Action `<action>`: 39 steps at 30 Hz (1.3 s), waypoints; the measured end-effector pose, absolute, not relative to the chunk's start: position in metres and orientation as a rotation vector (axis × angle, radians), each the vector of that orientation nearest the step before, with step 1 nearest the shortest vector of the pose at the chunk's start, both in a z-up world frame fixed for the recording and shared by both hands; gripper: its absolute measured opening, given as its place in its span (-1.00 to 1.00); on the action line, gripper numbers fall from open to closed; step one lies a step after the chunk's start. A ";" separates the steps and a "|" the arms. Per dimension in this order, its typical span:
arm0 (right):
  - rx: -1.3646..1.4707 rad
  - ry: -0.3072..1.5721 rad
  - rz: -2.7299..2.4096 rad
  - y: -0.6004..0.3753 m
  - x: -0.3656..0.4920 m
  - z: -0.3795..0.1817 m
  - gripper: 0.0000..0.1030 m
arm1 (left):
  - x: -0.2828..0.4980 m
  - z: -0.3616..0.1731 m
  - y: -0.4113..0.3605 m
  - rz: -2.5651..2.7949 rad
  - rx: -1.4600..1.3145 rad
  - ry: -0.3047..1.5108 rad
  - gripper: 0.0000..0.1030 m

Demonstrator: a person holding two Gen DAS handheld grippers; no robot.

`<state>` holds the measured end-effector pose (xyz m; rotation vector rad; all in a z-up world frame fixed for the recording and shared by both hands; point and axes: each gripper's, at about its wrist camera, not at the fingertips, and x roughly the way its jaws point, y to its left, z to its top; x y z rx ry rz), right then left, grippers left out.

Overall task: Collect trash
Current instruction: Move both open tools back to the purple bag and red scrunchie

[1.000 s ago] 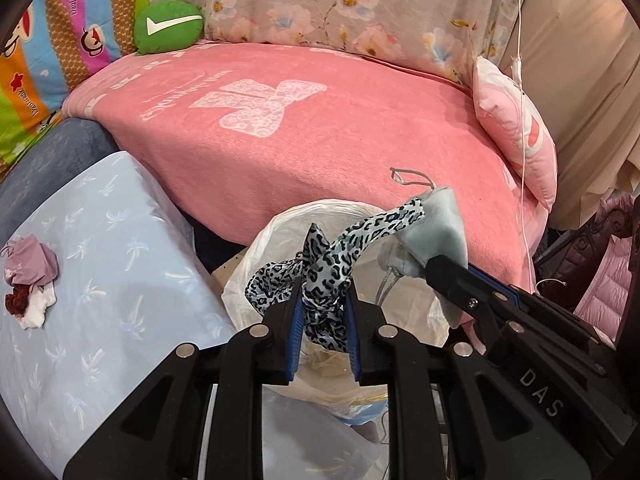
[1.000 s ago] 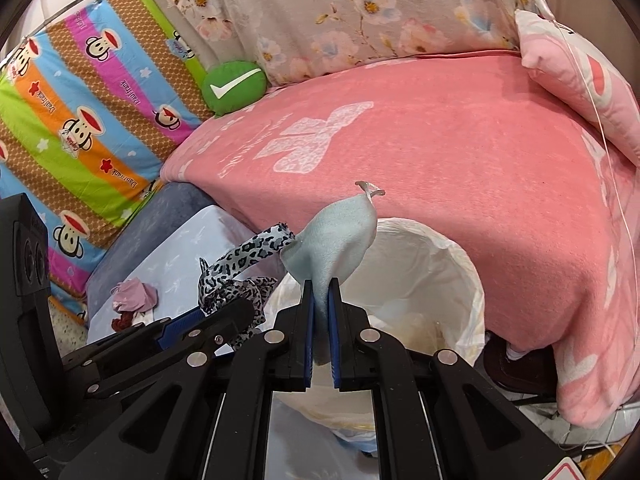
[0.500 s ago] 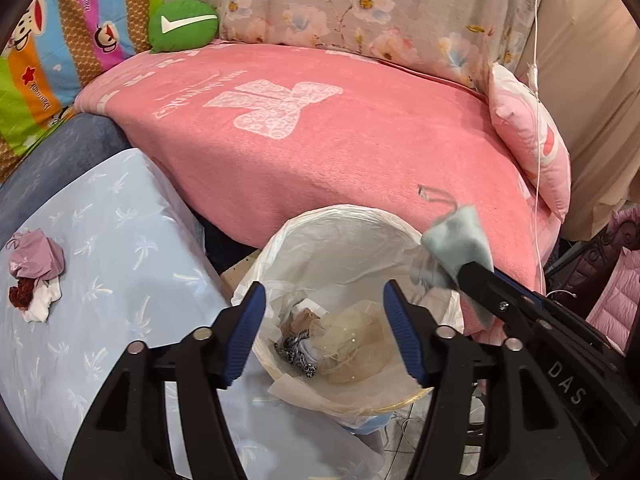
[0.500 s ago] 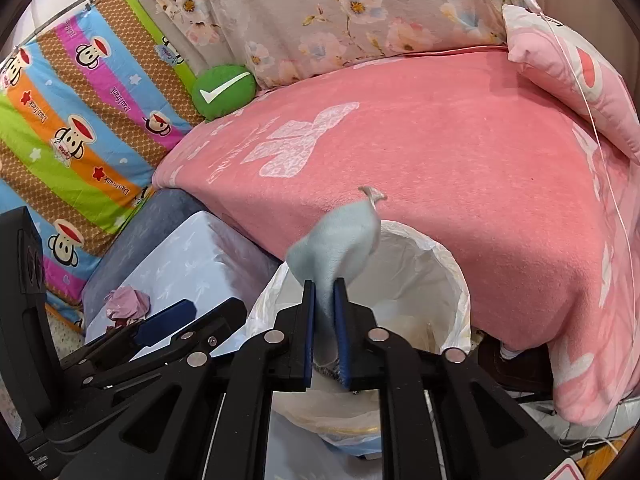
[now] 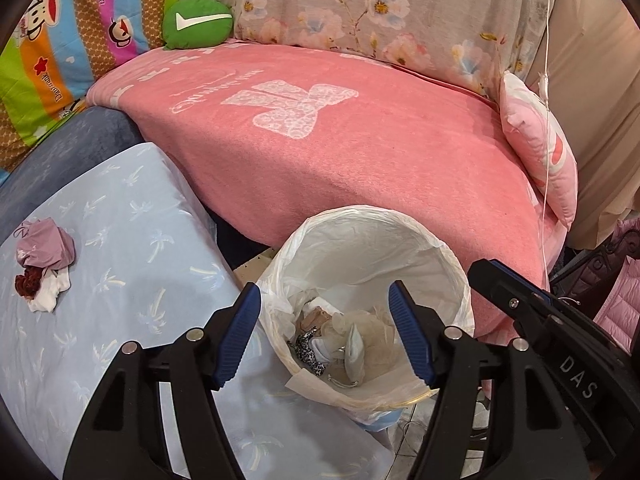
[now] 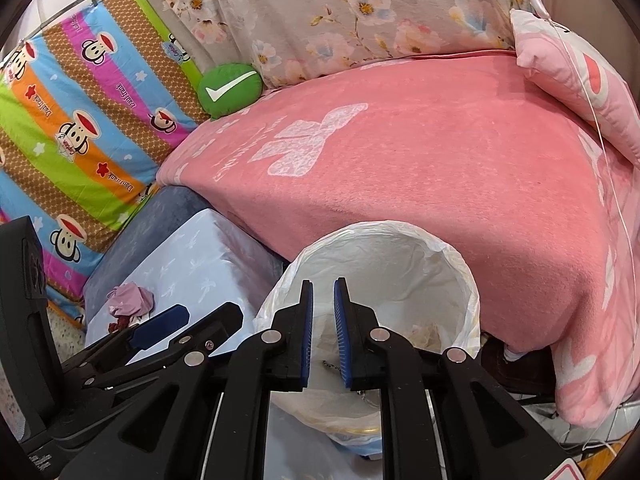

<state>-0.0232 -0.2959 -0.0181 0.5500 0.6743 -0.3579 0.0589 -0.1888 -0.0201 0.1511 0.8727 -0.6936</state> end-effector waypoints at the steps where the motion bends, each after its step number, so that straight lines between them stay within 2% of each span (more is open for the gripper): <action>1: 0.547 0.675 -0.355 -0.294 -0.022 -0.018 -0.75 | 0.060 -0.020 -0.187 -0.692 0.149 0.873 0.23; 21: 0.495 0.710 -0.290 -0.258 0.003 -0.017 -0.75 | 0.076 -0.023 -0.148 -0.627 0.093 0.884 0.23; 25: 0.478 0.717 -0.274 -0.249 0.011 -0.017 -0.67 | 0.080 -0.023 -0.137 -0.611 0.082 0.887 0.23; 39: 0.414 0.757 -0.189 -0.198 0.050 -0.018 -0.62 | 0.105 -0.031 -0.082 -0.517 0.019 0.905 0.24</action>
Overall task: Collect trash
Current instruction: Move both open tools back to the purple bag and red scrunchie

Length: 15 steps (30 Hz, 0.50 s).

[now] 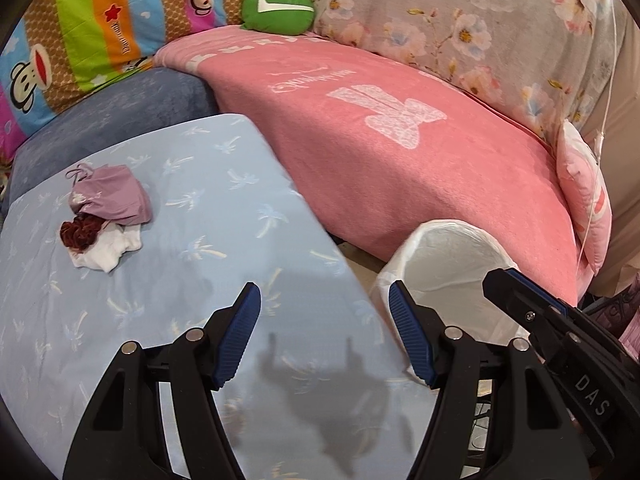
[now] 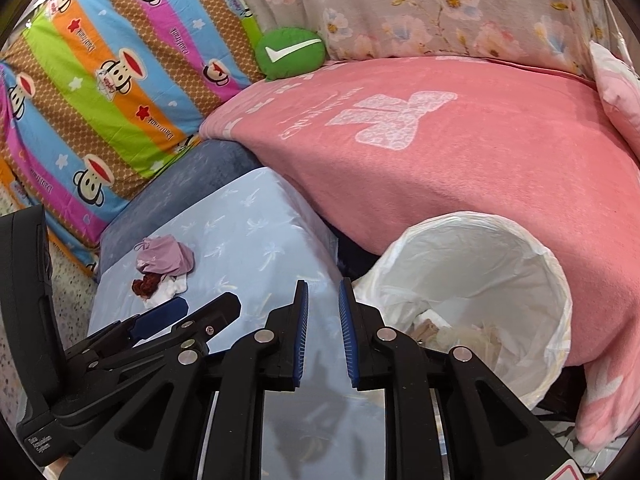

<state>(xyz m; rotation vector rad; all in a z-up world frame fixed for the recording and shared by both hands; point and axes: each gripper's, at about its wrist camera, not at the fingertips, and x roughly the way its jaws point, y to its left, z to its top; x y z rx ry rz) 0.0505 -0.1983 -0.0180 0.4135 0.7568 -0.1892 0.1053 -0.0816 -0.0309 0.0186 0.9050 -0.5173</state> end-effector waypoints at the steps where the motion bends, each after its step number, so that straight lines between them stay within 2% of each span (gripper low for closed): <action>1: 0.409 0.758 -0.183 -0.194 0.053 -0.018 -0.58 | 0.107 -0.032 -0.076 -0.509 0.013 0.907 0.24; 7: 0.376 0.779 -0.136 -0.164 0.075 -0.020 -0.57 | 0.121 -0.037 -0.041 -0.448 -0.023 0.912 0.34; 15: 0.338 0.814 -0.076 -0.119 0.107 -0.027 -0.56 | 0.141 -0.046 0.009 -0.365 -0.073 0.925 0.35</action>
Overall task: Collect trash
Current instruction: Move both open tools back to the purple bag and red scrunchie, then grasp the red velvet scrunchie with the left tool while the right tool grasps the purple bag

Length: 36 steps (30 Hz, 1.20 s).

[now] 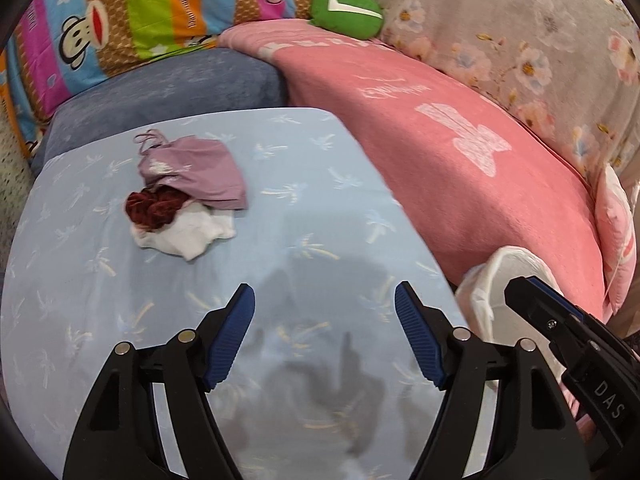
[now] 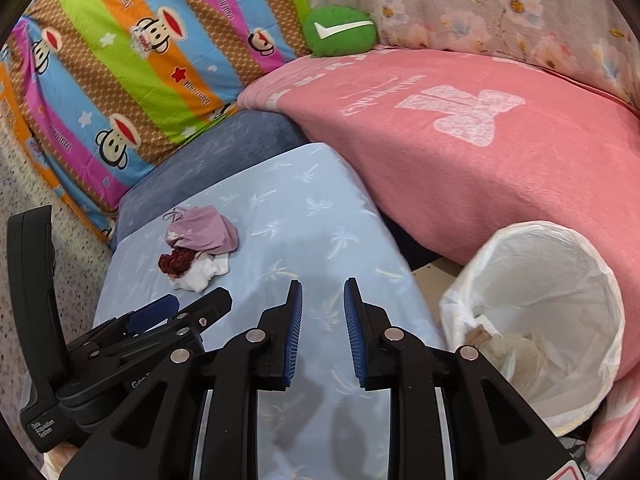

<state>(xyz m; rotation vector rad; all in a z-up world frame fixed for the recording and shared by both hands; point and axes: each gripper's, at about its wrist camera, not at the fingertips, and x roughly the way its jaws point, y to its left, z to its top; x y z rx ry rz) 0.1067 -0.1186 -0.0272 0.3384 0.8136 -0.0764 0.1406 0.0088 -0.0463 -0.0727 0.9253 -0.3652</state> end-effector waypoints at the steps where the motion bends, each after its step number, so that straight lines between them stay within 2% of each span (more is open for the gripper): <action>1: 0.333 0.819 -0.069 -0.112 0.111 -0.028 -0.56 | 0.143 -0.048 0.014 -0.355 -0.078 0.927 0.35; 6: 0.305 0.841 -0.035 -0.084 0.134 -0.035 -0.53 | 0.158 -0.056 0.050 -0.294 -0.111 0.940 0.36; 8: 0.298 0.843 -0.027 -0.075 0.145 -0.038 -0.38 | 0.165 -0.060 0.063 -0.266 -0.126 0.944 0.46; 9: 0.293 0.846 -0.021 -0.069 0.151 -0.039 -0.36 | 0.169 -0.061 0.071 -0.250 -0.134 0.944 0.48; 18: 0.293 0.877 0.043 -0.032 0.215 -0.058 -0.28 | 0.210 -0.077 0.126 -0.155 -0.205 0.967 0.48; 30: 0.346 0.928 0.097 -0.004 0.297 -0.094 -0.26 | 0.260 -0.101 0.146 -0.158 -0.248 1.006 0.47; 33: 0.369 0.942 0.105 0.000 0.312 -0.102 -0.26 | 0.269 -0.106 0.148 -0.179 -0.273 1.017 0.40; 36: 0.379 0.958 0.112 0.005 0.324 -0.111 -0.26 | 0.276 -0.113 0.150 -0.194 -0.294 1.038 0.20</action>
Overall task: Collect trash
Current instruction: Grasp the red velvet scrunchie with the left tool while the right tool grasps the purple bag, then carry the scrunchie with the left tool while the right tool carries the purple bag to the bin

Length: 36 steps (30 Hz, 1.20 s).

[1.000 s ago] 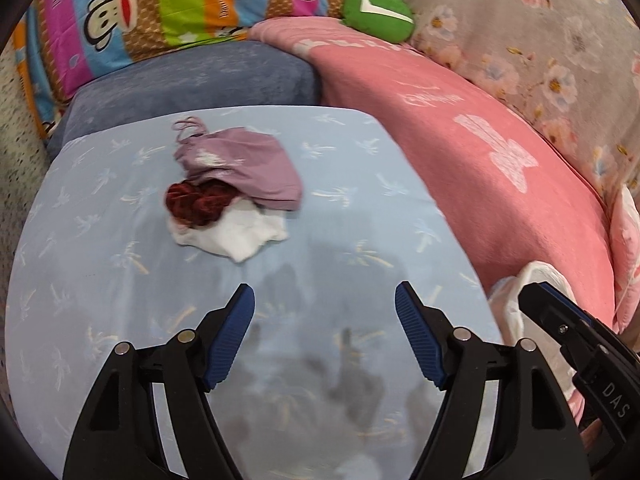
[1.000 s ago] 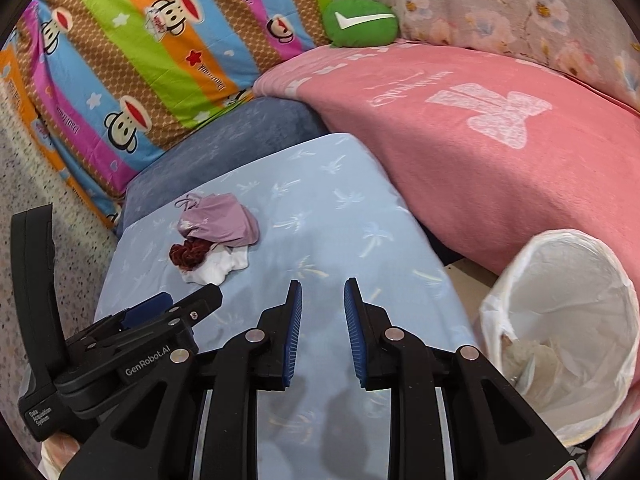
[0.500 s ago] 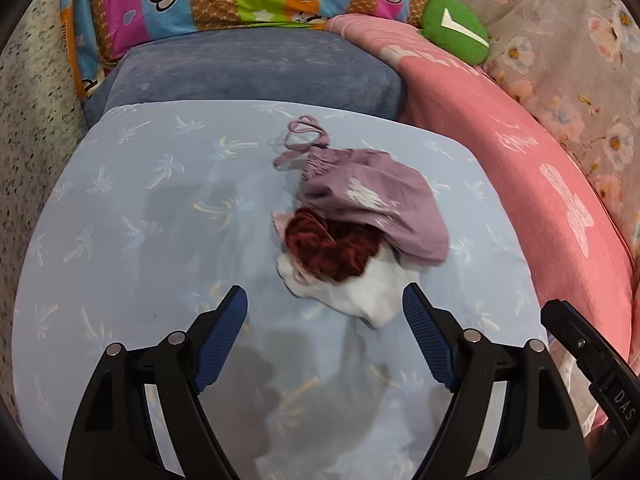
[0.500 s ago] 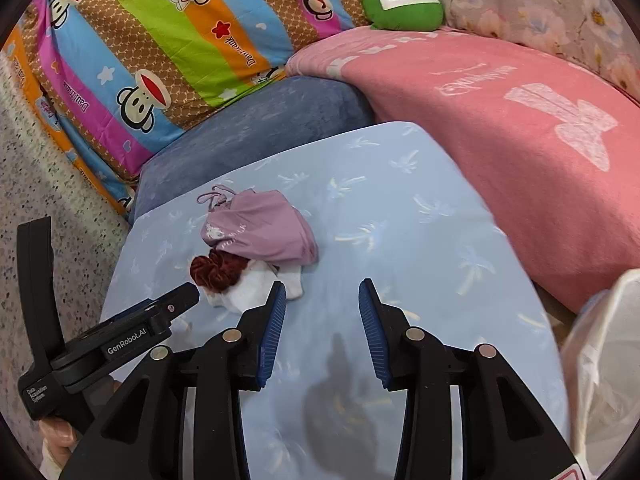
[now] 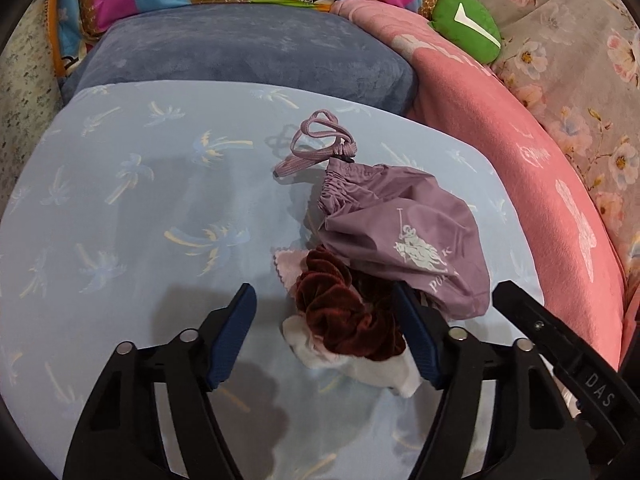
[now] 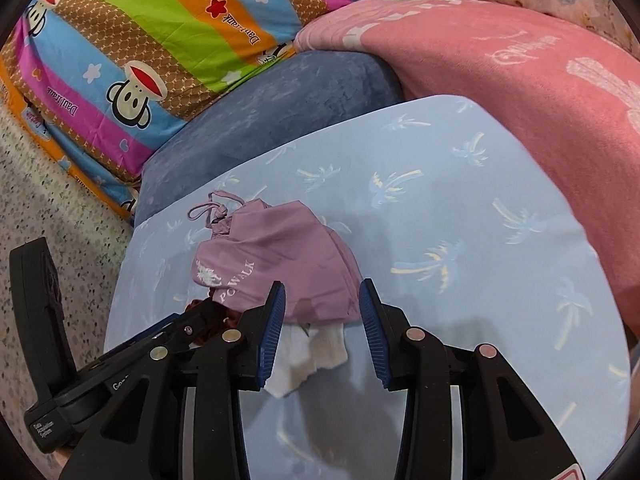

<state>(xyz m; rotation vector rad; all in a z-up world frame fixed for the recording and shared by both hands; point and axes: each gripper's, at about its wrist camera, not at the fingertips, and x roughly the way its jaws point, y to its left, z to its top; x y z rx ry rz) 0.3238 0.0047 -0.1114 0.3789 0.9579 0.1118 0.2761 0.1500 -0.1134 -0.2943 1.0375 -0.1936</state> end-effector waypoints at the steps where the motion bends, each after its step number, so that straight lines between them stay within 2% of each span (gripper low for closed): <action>1: 0.379 0.964 0.113 0.006 0.327 -0.115 -0.26 | 0.278 -0.116 0.150 -0.198 -0.301 1.044 0.11; 6: 0.371 0.997 0.117 0.014 0.336 -0.131 -0.26 | 0.279 -0.124 0.152 -0.227 -0.315 1.067 -0.29; 9: 0.372 1.013 0.124 0.016 0.337 -0.137 -0.52 | 0.277 -0.125 0.152 -0.242 -0.316 1.073 -0.44; 11: 0.373 1.023 0.134 0.018 0.336 -0.140 -0.76 | 0.274 -0.125 0.151 -0.246 -0.303 1.069 -0.54; 13: 0.367 1.031 0.141 0.020 0.333 -0.141 -0.89 | 0.272 -0.123 0.151 -0.248 -0.299 1.067 -0.60; 15: 0.360 1.031 0.146 0.021 0.329 -0.140 -0.96 | 0.271 -0.122 0.151 -0.246 -0.297 1.067 -0.62; 23: 0.388 0.992 0.162 0.015 0.294 -0.118 -0.97 | 0.250 -0.109 0.155 -0.235 -0.304 1.050 -0.66; 36: 0.388 0.811 0.125 -0.005 0.211 -0.031 -0.97 | 0.201 -0.059 0.144 -0.267 -0.267 0.951 -0.66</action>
